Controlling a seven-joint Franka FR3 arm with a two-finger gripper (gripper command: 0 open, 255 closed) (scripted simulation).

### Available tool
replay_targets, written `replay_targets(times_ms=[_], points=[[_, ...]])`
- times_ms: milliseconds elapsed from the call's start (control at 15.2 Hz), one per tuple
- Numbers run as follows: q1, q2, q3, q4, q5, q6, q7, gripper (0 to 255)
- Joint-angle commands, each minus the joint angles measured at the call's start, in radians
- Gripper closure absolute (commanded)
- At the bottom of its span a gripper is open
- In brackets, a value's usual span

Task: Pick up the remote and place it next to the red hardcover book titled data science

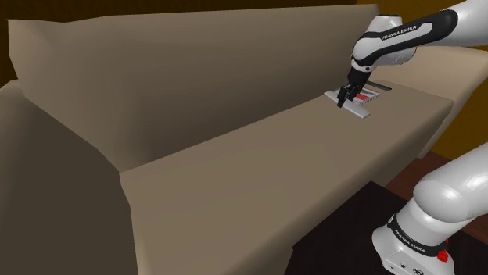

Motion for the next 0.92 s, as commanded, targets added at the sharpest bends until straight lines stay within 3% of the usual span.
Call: replay_targets(times_ms=[0, 462, 858], points=[[-0.019, 0.009, -0.036, 0.02, 0.001, -0.01, -0.057, 255], [-0.077, 0.074, -0.157, 0.105, 0.025, -0.033, -0.252, 255], [-0.125, 0.176, -0.257, 0.223, 0.085, -0.064, -0.433, 255]])
